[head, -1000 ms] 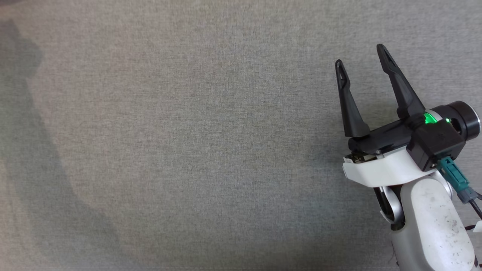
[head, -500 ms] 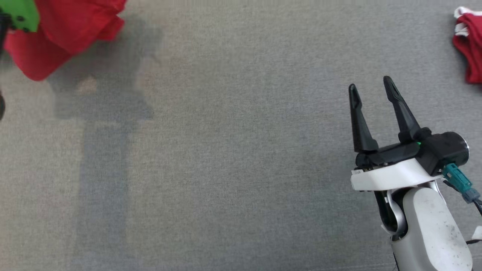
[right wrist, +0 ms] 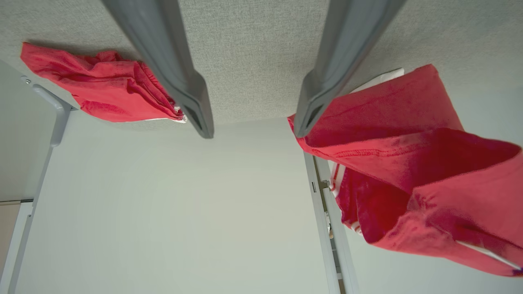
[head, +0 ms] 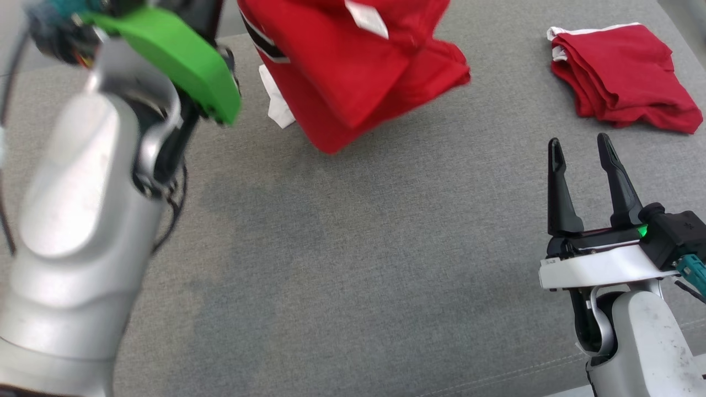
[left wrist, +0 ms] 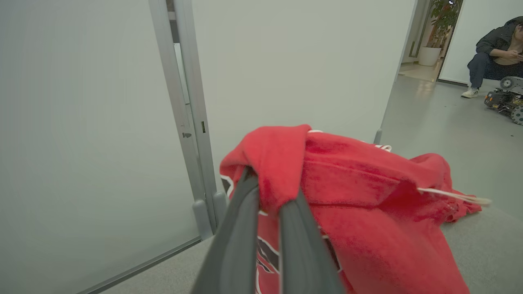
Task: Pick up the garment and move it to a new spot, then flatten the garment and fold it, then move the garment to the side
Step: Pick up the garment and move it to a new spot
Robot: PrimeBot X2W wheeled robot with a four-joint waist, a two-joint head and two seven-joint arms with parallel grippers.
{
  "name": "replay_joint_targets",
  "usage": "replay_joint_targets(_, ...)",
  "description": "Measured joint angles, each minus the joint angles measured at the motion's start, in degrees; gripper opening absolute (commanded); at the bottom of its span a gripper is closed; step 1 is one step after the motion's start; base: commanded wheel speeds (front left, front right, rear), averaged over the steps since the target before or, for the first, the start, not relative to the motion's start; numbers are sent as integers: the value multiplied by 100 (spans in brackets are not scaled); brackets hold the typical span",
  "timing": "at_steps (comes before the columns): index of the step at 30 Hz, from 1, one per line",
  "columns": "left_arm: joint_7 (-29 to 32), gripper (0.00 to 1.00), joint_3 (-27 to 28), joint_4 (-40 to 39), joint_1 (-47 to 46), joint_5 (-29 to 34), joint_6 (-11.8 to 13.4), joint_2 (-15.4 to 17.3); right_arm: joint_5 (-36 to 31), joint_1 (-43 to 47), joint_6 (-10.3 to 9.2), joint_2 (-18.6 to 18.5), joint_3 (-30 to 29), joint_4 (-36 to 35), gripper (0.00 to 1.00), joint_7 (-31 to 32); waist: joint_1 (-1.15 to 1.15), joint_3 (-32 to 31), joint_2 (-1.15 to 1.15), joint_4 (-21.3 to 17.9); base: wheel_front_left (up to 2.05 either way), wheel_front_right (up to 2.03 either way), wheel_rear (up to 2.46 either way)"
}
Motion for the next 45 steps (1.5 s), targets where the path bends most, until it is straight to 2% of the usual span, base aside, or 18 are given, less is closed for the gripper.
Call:
replay_joint_targets(3,-328,0,-27,137,922,-216,138,-204,41,-5,0,1,51,5,100,0,0,69,0,-48,0,0,0)
replay_joint_targets(8,-1057,0,-53,821,2205,-333,249,-386,37,-54,0,2,64,37,100,0,0,239,0,-58,0,0,0)
replay_joint_targets(16,-1874,1,-80,1530,2840,-350,236,-554,-83,-63,0,2,77,167,100,0,0,271,0,99,0,0,0)
replay_joint_targets(18,-2023,24,-91,1603,2877,-348,235,-614,-99,-63,0,3,123,220,100,0,0,241,0,150,0,0,0)
replay_joint_targets(20,-2134,57,-109,1669,2898,-326,221,-656,-122,-63,0,4,160,272,100,0,0,195,0,191,0,0,0)
replay_joint_targets(21,-2203,100,-131,1680,2906,-266,218,-670,-132,-63,0,4,175,311,100,0,0,163,0,212,0,0,0)
replay_joint_targets(31,-2449,100,-14,1139,3178,258,398,-572,-282,31,0,4,241,665,100,0,0,-324,0,334,0,0,0)
replay_joint_targets(37,-2455,100,366,468,3876,481,499,-615,-423,229,0,4,222,858,100,0,0,-706,0,389,0,0,0)
replay_joint_targets(45,-2457,100,1045,-71,4882,711,655,-855,-355,468,0,5,177,966,100,0,0,-1107,0,501,0,0,0)
